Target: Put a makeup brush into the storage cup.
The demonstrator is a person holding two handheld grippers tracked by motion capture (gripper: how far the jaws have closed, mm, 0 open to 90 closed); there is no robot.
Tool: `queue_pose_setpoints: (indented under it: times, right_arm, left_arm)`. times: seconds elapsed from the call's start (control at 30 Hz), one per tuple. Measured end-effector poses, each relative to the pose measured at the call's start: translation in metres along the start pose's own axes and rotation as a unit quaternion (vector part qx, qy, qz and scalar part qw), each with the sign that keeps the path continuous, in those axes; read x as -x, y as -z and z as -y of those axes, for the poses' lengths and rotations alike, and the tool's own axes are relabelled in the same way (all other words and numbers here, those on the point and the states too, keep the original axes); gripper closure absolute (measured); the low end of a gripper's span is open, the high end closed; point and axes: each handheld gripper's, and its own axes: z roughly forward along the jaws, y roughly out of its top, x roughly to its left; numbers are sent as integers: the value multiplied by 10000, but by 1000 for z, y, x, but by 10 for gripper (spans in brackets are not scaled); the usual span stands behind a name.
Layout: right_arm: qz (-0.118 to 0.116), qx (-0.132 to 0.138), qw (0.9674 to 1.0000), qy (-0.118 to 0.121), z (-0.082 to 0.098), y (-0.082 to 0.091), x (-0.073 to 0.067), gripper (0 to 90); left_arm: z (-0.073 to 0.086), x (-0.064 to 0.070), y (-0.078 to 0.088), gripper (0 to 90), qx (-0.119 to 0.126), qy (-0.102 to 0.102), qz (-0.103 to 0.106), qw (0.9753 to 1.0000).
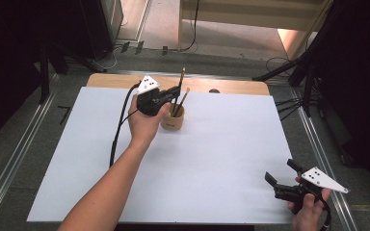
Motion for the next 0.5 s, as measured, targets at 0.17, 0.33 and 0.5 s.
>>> queue_pose_setpoints:
  times: [0.17,0.33,0.5]
  right_arm:
    - [13,-6,10000,-35,2,1,2,0]
    - [15,-5,10000,-60,3,2,4,0]
    - [42,-11,10000,-63,5,4,5,0]
  left_arm:
    - [4,-3,-4,846,116,35,-113,9999]
    - [10,-3,-11,845,222,125,-227,9994]
    - [14,0,-17,845,198,71,-256,9995]
